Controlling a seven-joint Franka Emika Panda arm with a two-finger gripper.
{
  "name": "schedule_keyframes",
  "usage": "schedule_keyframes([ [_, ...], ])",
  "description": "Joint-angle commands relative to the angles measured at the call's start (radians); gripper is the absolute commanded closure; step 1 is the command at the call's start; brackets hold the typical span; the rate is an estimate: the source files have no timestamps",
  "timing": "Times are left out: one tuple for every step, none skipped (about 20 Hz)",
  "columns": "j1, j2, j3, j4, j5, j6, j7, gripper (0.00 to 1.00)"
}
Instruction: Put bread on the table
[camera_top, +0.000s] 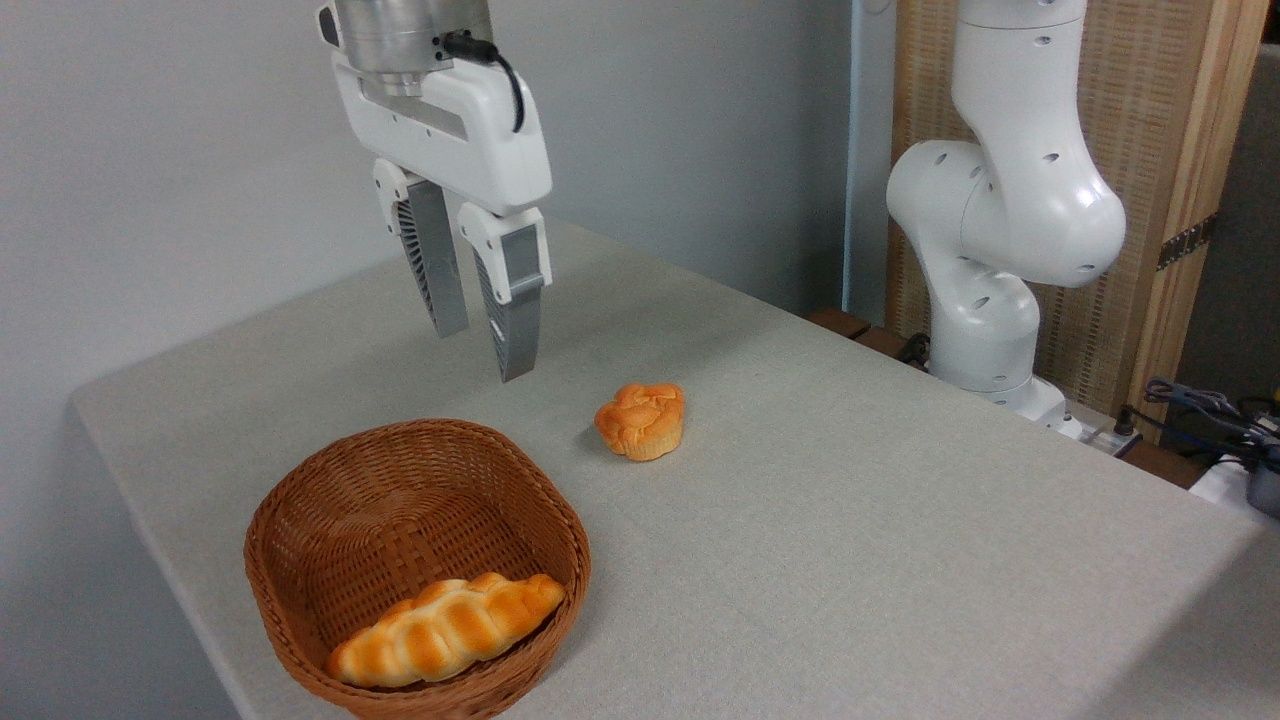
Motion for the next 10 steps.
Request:
schedule_keyframes([
  [-0.005, -0.002, 0.010, 0.015, -0.005, -0.031, 0.000, 0.00],
  [-0.005, -0.002, 0.010, 0.015, -0.005, -0.031, 0.002, 0.00],
  [-0.005, -0.002, 0.012, 0.015, -0.005, -0.031, 0.002, 0.00],
  [-0.005, -0.002, 0.012, 0.014, -0.005, -0.031, 0.002, 0.00],
  [-0.005, -0.002, 0.012, 0.014, -0.005, -0.037, 0.002, 0.00],
  [-0.005, -0.002, 0.012, 0.014, -0.005, -0.041, 0.002, 0.00],
  [-0.005, -0.004, 0.012, 0.014, -0.005, -0.041, 0.002, 0.00],
  [-0.005, -0.004, 0.012, 0.014, -0.005, -0.041, 0.002, 0.00],
  [-0.005, -0.004, 0.012, 0.014, -0.005, -0.043, 0.003, 0.00],
  [-0.005, -0.004, 0.012, 0.014, -0.005, -0.043, 0.014, 0.00],
])
